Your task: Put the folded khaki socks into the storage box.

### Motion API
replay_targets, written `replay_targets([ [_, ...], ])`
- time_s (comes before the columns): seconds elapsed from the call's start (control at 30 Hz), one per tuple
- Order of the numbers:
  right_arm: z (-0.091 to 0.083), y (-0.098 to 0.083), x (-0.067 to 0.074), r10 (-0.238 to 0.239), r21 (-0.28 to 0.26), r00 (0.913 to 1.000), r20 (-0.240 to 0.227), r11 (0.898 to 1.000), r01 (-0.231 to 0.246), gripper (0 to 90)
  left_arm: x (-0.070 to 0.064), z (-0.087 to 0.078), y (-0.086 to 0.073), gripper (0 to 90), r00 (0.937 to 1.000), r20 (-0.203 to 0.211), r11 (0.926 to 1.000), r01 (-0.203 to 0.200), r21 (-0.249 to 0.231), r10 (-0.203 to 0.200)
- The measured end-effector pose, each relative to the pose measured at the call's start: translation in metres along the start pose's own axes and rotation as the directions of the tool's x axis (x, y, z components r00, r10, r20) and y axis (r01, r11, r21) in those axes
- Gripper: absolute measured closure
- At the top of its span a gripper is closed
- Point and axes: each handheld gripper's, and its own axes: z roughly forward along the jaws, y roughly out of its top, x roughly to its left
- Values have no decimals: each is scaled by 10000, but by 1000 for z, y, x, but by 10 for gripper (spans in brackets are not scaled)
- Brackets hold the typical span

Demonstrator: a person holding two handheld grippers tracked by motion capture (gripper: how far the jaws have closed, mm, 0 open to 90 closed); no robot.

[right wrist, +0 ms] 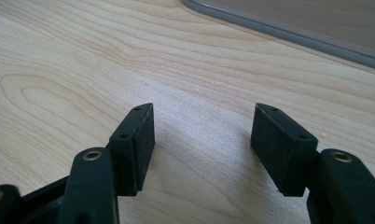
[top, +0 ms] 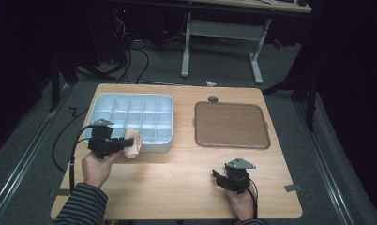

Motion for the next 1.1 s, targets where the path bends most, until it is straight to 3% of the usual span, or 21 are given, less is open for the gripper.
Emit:
replay_targets([
  [0.27, 0, 0, 0, -48, -5, 10000, -12, 10000, 48, 391, 9, 1, 3, 760, 9993, -15, 9993, 361, -112, -361],
  [0.53, 0, 0, 1, -64, 8, 10000, 14, 10000, 64, 391, 11, 0, 12, 760, 9999, -93, 9999, 130, -88, -131],
  [0.87, 0, 0, 1, -70, 9, 10000, 16, 10000, 70, 389, 18, 3, 25, 759, 9995, -71, 9995, 299, -130, -300],
  [1.1, 0, 0, 1, -81, 12, 10000, 42, 10000, 81, 390, 22, 9, 27, 759, 9987, -297, 9991, 411, 53, -409],
])
